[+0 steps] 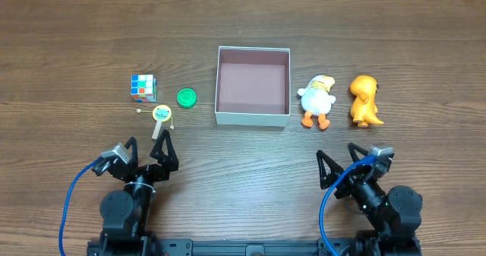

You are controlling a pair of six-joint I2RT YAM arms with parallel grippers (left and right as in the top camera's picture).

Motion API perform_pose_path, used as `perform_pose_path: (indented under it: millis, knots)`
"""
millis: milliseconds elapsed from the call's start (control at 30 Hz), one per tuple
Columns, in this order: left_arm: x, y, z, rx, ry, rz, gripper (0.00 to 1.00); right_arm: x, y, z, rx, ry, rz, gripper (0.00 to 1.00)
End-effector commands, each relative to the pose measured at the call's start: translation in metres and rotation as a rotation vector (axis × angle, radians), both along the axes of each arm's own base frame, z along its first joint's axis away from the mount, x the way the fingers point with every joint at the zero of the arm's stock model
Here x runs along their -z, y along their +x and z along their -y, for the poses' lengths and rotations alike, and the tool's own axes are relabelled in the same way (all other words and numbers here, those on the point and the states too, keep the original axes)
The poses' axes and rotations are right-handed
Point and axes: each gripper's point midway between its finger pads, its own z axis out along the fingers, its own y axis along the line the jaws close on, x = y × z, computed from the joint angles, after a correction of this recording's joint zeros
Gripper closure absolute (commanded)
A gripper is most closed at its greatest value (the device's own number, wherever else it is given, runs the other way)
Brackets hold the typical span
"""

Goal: Pack container
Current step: 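Reach the right gripper to the orange dinosaur and grasp it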

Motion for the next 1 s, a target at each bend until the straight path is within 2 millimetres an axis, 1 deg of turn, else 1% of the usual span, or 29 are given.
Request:
perform_pose_path:
  millis: [0, 33, 67, 100, 167, 233, 333, 367, 433, 500, 533, 567, 600, 633, 733, 800, 900, 967]
  knots:
    - [-0.021, -0.008, 0.014, 0.081, -0.016, -0.046, 0.00, -0.041, 0.001, 0.004, 0.022, -0.010, -0.007, 0.00]
    - [-0.029, -0.008, 0.013, 0.081, 0.005, -0.051, 0.00, -0.047, 0.003, 0.007, 0.039, -0.019, -0.024, 0.00]
    - [-0.037, -0.008, 0.012, 0.084, 0.030, -0.054, 0.00, -0.059, 0.008, 0.012, 0.067, -0.031, -0.051, 0.00]
    - [-0.054, -0.005, 0.011, 0.082, 0.063, -0.071, 0.00, -0.071, 0.014, 0.015, 0.084, -0.048, -0.077, 0.00]
    - [-0.066, 0.001, 0.010, 0.084, 0.099, -0.111, 0.00, -0.090, 0.022, 0.015, 0.064, -0.106, -0.097, 0.00]
    - [-0.077, 0.010, 0.007, 0.085, 0.142, -0.187, 0.00, -0.108, 0.034, 0.020, 0.077, -0.152, -0.144, 0.00]
    - [-0.096, 0.029, 0.008, 0.110, 0.189, -0.297, 0.00, -0.129, 0.053, 0.033, 0.114, -0.245, -0.233, 0.00]
    - [-0.105, 0.042, 0.008, 0.129, 0.225, -0.345, 0.00, -0.139, 0.064, 0.040, 0.138, -0.293, -0.284, 0.00]
    - [-0.113, 0.060, 0.007, 0.154, 0.275, -0.409, 0.00, -0.145, 0.078, 0.051, 0.185, -0.333, -0.347, 0.00]
    - [-0.116, 0.076, 0.004, 0.162, 0.295, -0.479, 0.00, -0.145, 0.091, 0.060, 0.221, -0.372, -0.412, 0.00]
    - [-0.116, 0.085, -0.001, 0.150, 0.296, -0.526, 0.00, -0.140, 0.100, 0.060, 0.216, -0.380, -0.453, 0.00]
    - [-0.114, 0.094, -0.008, 0.135, 0.292, -0.574, 0.00, -0.133, 0.106, 0.059, 0.207, -0.380, -0.483, 0.00]
    - [-0.108, 0.107, -0.022, 0.109, 0.272, -0.647, 0.00, -0.112, 0.116, 0.063, 0.215, -0.406, -0.555, 0.00]
    - [-0.101, 0.114, -0.035, 0.082, 0.255, -0.688, 0.00, -0.096, 0.126, 0.071, 0.245, -0.443, -0.601, 0.00]
    - [-0.087, 0.117, -0.053, 0.042, 0.231, -0.739, 0.00, -0.066, 0.144, 0.086, 0.287, -0.484, -0.678, 0.00]
    - [-0.079, 0.116, -0.063, 0.020, 0.216, -0.772, 0.00, -0.038, 0.155, 0.098, 0.307, -0.479, -0.758, 0.00]
    - [-0.076, 0.114, -0.070, 0.004, 0.213, -0.786, 0.00, -0.004, 0.169, 0.118, 0.359, -0.442, -0.838, 0.00]
    - [-0.076, 0.114, -0.071, 0.003, 0.211, -0.788, 0.00, 0.023, 0.179, 0.127, 0.350, -0.380, -0.889, 0.00]
